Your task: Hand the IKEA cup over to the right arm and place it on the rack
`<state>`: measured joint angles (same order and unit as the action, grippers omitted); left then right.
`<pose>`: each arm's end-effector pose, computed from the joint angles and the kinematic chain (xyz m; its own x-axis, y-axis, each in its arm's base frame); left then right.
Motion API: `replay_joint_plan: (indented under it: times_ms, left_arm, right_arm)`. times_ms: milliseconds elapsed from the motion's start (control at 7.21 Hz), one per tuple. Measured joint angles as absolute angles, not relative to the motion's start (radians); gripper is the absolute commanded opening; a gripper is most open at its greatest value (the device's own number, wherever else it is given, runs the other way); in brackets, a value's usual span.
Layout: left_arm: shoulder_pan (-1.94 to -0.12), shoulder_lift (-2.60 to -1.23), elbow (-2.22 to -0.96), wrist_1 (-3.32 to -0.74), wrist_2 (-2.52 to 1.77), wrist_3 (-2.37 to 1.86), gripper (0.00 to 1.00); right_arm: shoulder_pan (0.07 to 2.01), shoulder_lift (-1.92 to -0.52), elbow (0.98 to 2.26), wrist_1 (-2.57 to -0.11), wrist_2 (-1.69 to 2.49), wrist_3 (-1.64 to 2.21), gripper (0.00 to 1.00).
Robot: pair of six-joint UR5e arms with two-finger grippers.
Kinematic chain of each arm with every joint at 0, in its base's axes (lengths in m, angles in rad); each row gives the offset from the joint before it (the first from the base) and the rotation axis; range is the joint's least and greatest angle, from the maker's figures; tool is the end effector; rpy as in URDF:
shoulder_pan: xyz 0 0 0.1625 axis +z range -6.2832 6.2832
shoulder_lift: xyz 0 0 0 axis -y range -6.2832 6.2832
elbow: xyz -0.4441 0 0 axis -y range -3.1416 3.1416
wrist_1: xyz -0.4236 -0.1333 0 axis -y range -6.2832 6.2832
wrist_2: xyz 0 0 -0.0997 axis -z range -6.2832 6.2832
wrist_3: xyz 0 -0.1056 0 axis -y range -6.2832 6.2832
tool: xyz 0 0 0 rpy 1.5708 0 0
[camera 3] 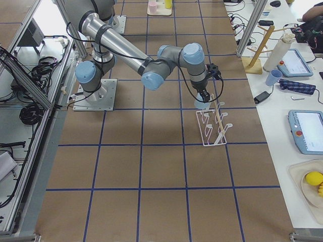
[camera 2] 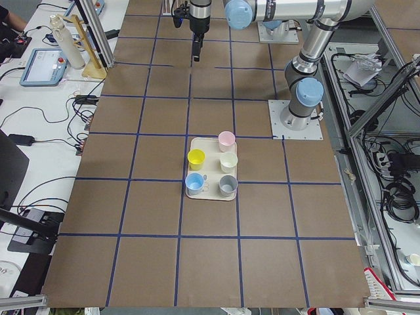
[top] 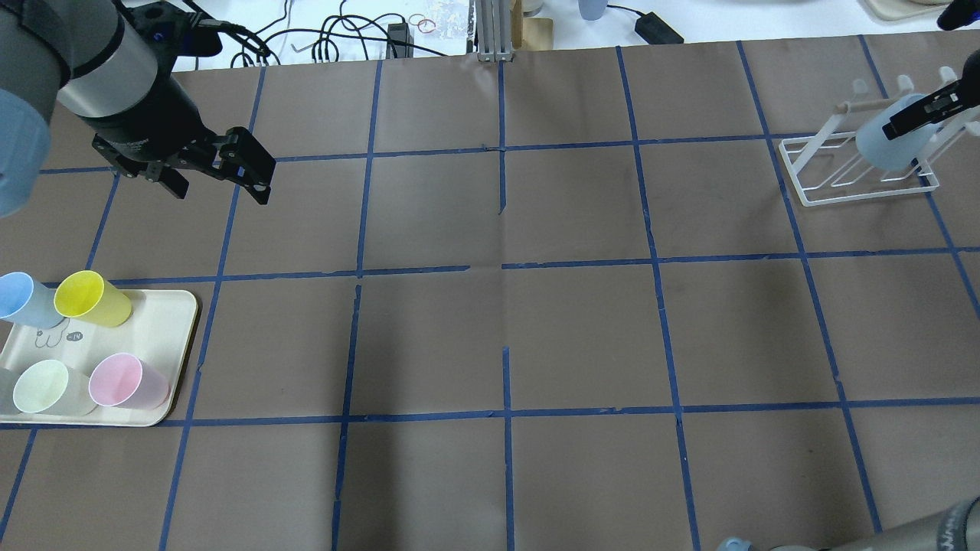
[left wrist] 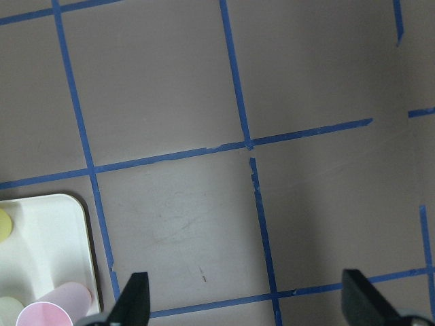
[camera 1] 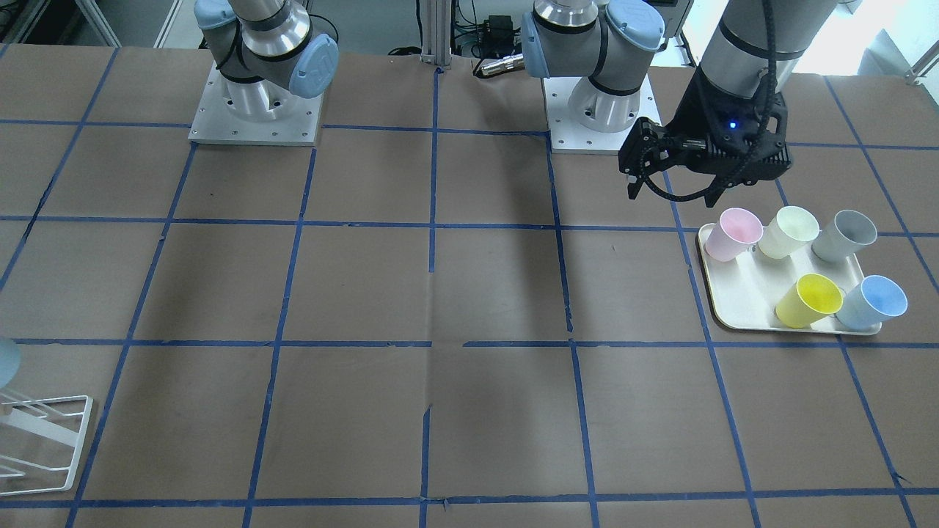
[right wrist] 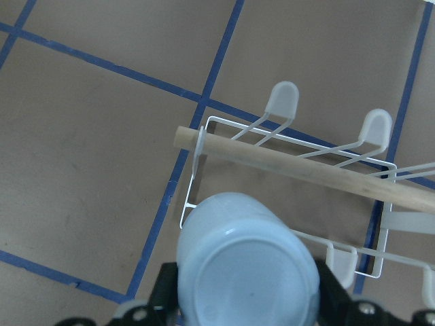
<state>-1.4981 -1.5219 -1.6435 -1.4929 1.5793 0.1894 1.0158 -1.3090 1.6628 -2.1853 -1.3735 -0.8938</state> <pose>-0.0952 -0.5153 0.4959 -0.9931 0.1157 -0.0185 0.1165 0.9919 -0.0515 -0.2039 -0.6211 0.3704 -0.9356 -0.3433 0.0823 -0.3514 0.8837 -0.3091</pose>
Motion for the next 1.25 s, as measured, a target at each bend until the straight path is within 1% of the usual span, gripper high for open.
replay_joint_plan:
  times_ms: [693, 971, 1109, 1248]
  left_arm:
    - [-1.545, -1.505, -1.647, -1.510, 1.580, 0.142, 1.00]
    - [-1.545, -1.499, -1.645, -1.552, 1.584, 0.139, 1.00]
    - [-1.545, -1.497, -1.645, -1.565, 1.586, 0.139, 1.00]
    - [-1.545, -1.497, -1.645, -1.569, 1.587, 0.139, 1.00]
  right_arm:
    - [1.017, -1.257, 1.665, -2.190, -1.418, -0.891, 0.16]
    - [1.017, -1.240, 1.664, -2.189, -1.428, -0.891, 0.22]
    - [1.017, -1.227, 1.664, -2.190, -1.429, -0.889, 0.33]
    - [1.017, -1.216, 1.664, -2.193, -1.428, -0.887, 0.62]
